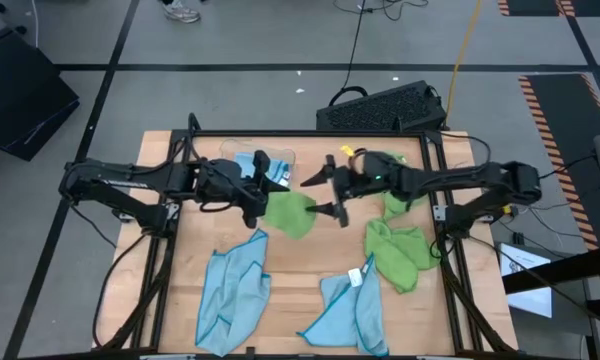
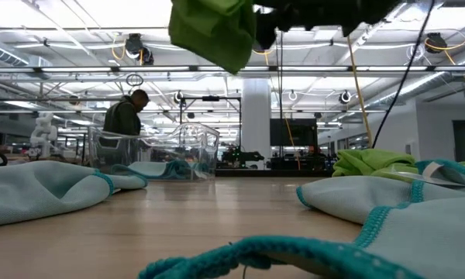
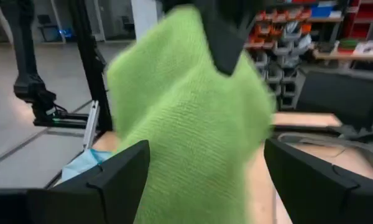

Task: Fold microfiber towels
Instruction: Put the bottom left green microfiber cloth into the bin

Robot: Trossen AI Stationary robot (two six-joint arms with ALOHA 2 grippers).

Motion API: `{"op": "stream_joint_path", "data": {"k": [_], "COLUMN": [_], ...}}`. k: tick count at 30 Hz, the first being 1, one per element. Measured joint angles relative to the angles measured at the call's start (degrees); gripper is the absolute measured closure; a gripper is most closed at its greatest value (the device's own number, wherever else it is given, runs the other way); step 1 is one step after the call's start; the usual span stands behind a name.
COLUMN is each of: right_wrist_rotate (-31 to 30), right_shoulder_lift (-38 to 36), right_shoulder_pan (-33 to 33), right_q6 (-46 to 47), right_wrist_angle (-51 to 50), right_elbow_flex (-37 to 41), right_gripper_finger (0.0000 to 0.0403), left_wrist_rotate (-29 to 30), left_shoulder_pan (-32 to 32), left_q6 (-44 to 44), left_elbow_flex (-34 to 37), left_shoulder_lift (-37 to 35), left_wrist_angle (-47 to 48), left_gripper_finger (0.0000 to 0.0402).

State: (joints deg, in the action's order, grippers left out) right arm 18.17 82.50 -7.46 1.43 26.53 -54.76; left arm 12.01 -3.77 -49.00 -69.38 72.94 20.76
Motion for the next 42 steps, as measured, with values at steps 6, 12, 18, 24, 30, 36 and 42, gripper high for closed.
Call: {"op": "stream_joint_path", "data": {"k": [6,12,18,24,30,36,42], "right_wrist_rotate": [-6.32,-3.00,-2.85,-1.54,-4.74,-3.08,1.55], "right_shoulder_lift": [5.46,5.02,3.09,4.63,7.83,9.89,14.05], "right_shoulder_pan": [1.22,1.17,-1.24,-2.62,-2.62,-3.04,-3.36], "right_q6": [0.88,0.89,2.70,5.42,5.33,3.71,6.19], "right_wrist_angle": [-4.30,-10.42,-11.34,-9.66,-3.89,-3.08,1.87], "right_elbow_flex": [-6.14,-6.69,-6.67,-6.69,-6.67,-6.67,-6.69], "right_gripper_finger": [0.0092,0.0092,0.0092,0.0092,0.0075,0.0058,0.0079], "left_wrist_rotate": [1.21,6.06,6.05,6.05,5.39,3.58,3.24], "left_shoulder_pan": [-0.06,0.29,1.57,3.62,4.78,5.16,5.16], "left_q6": [0.45,-0.82,-0.75,2.98,4.28,5.01,4.94], "left_elbow_flex": [-0.07,-0.04,-0.04,-0.04,-0.04,-0.02,-0.02], "left_shoulder_lift": [0.81,0.92,0.94,0.94,0.94,0.94,0.94], "left_wrist_angle": [0.37,2.44,5.13,5.28,5.32,6.11,3.33], "left_gripper_finger": [0.0392,0.0397,0.0394,0.0393,0.0395,0.0397,0.0396]}}
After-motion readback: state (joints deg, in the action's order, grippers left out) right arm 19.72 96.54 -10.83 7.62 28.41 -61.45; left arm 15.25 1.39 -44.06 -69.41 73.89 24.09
